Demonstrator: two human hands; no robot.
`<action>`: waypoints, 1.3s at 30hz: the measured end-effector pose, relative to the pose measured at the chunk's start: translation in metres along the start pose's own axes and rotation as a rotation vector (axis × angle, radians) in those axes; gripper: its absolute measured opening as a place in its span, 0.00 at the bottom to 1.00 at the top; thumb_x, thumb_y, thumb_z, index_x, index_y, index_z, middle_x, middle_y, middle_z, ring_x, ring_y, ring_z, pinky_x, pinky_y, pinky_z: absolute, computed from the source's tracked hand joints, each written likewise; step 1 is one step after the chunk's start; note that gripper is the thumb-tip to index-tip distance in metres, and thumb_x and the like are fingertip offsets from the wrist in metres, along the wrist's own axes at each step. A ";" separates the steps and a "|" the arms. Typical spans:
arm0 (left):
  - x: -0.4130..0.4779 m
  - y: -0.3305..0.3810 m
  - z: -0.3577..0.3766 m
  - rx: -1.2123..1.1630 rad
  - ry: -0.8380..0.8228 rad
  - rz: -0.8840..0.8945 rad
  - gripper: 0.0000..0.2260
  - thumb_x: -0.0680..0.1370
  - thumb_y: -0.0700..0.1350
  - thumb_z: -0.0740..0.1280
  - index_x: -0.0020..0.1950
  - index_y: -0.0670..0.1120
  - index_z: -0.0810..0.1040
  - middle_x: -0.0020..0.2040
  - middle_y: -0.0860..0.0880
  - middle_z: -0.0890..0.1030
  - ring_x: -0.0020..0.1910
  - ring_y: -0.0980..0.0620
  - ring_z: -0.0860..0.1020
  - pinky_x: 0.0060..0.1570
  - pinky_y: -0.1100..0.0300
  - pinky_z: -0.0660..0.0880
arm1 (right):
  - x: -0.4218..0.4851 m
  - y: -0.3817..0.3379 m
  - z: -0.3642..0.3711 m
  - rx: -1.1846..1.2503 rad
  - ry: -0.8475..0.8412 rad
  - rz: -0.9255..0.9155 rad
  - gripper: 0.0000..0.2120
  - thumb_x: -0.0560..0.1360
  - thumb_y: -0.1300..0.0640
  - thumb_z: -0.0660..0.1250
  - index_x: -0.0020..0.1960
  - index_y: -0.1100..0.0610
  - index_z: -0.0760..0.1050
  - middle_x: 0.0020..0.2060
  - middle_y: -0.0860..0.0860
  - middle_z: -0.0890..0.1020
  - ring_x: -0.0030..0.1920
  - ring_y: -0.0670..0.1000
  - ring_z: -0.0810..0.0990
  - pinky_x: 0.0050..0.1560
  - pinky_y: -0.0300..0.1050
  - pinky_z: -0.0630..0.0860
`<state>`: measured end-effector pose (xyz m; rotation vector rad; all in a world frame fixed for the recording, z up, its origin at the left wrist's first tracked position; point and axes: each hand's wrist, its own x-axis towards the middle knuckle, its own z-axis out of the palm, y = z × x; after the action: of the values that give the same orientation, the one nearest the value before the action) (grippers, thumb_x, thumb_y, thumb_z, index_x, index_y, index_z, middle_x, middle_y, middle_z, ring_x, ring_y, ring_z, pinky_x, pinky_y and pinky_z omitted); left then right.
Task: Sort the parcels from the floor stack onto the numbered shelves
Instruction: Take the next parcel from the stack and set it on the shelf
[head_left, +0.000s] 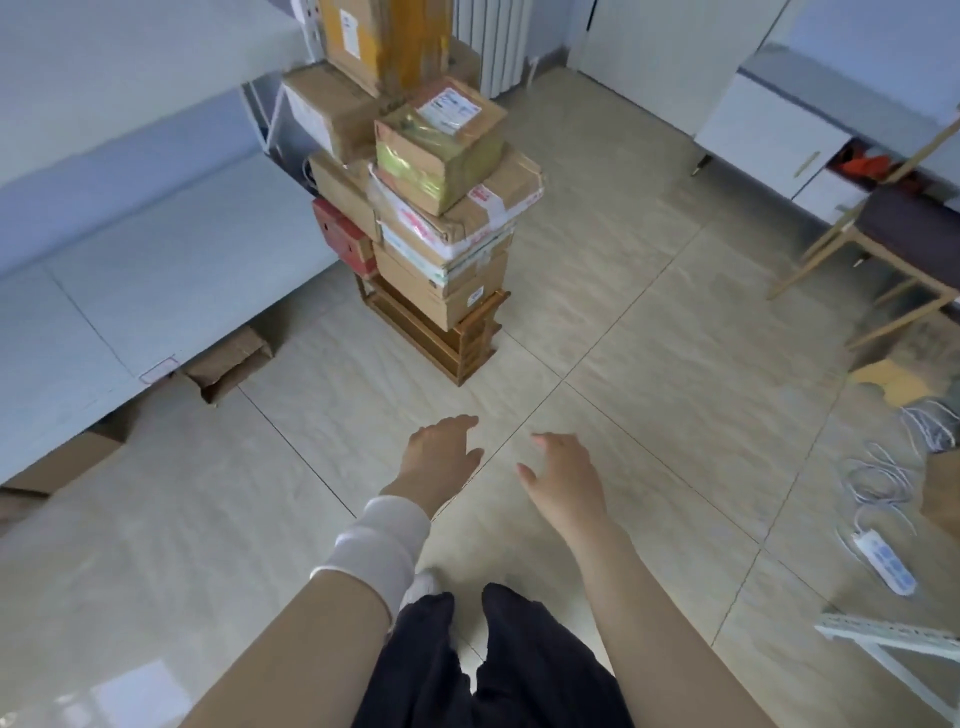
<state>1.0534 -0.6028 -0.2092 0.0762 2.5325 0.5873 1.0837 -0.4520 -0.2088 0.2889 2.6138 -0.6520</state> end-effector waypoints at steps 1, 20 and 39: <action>0.002 -0.012 -0.007 -0.020 0.013 -0.025 0.21 0.81 0.49 0.59 0.74 0.50 0.62 0.66 0.48 0.74 0.65 0.46 0.72 0.65 0.58 0.65 | 0.005 -0.014 0.002 -0.010 0.008 -0.027 0.23 0.78 0.51 0.61 0.72 0.55 0.65 0.69 0.52 0.69 0.73 0.54 0.61 0.71 0.48 0.63; 0.153 -0.093 -0.199 -0.154 0.295 -0.103 0.20 0.80 0.47 0.61 0.72 0.51 0.65 0.69 0.50 0.72 0.65 0.48 0.73 0.65 0.57 0.67 | 0.207 -0.211 -0.061 0.071 0.108 -0.247 0.22 0.77 0.52 0.63 0.69 0.57 0.68 0.65 0.53 0.73 0.67 0.52 0.69 0.64 0.49 0.71; 0.310 -0.156 -0.355 -0.186 0.204 0.225 0.20 0.80 0.48 0.61 0.72 0.50 0.66 0.66 0.48 0.75 0.59 0.47 0.77 0.62 0.54 0.72 | 0.333 -0.347 -0.101 0.330 0.328 0.034 0.18 0.76 0.54 0.64 0.66 0.53 0.71 0.66 0.52 0.72 0.67 0.52 0.69 0.65 0.49 0.69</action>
<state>0.6160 -0.8311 -0.1563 0.2476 2.6701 0.9610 0.6502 -0.6723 -0.1410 0.5827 2.7881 -1.1082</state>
